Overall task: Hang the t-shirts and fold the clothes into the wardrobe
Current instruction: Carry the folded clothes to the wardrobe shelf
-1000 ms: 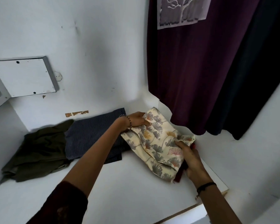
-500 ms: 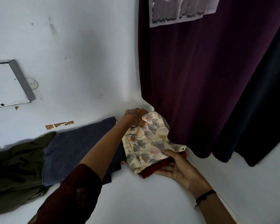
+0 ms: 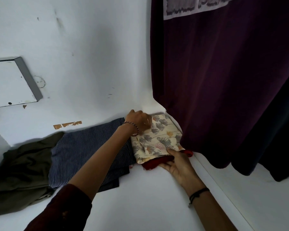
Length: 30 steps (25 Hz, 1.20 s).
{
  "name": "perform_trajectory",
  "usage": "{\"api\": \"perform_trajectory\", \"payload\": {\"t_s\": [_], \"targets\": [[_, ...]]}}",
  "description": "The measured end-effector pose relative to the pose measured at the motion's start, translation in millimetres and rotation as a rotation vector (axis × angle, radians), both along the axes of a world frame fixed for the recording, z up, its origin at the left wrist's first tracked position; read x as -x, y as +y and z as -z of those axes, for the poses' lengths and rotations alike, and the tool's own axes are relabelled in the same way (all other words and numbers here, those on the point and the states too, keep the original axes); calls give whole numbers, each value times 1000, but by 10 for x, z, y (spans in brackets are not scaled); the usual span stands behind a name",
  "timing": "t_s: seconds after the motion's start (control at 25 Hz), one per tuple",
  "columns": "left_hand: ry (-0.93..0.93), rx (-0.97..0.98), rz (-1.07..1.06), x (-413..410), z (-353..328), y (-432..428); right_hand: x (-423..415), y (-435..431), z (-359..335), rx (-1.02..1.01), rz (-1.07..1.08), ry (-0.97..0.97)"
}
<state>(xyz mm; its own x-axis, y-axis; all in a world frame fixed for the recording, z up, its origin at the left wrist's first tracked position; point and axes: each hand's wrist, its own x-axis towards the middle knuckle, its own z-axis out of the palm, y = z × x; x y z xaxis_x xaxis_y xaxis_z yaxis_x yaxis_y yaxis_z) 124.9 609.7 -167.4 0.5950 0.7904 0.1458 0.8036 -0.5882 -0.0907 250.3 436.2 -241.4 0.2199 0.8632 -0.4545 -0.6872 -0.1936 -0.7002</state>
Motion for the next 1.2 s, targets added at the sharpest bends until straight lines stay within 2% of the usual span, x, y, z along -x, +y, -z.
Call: {"api": "perform_trajectory", "payload": {"t_s": [0.08,0.12,0.28,0.4,0.48,0.56,0.72,0.84,1.0,1.08,1.2], "targets": [[184,144,-44,92,84,-53,-5,75,15,-5,28,-30],[220,198,-68,125,124,-81,-5,98,29,-8,30,-52],[213,337,-91,177,175,-212,-6,73,15,7,-30,-139],[219,341,-94,202,208,-257,14,-27,-68,77,-139,-249],[209,307,-81,204,205,-284,59,-113,-126,126,-173,-421],[157,266,-64,218,180,-330,104,-199,-149,124,-137,-676],[12,155,-57,397,188,-407,178,-214,-117,-89,-15,-1082],[-50,106,-120,626,254,-442,267,-81,-135,-217,102,-1277],[-225,97,-300,919,311,-524,369,147,-229,-313,185,-1463],[-248,206,-392,1037,347,-584,343,303,-232,-255,64,-1618],[-165,368,-441,1131,458,-663,269,457,-161,-74,-300,-1806]]}}
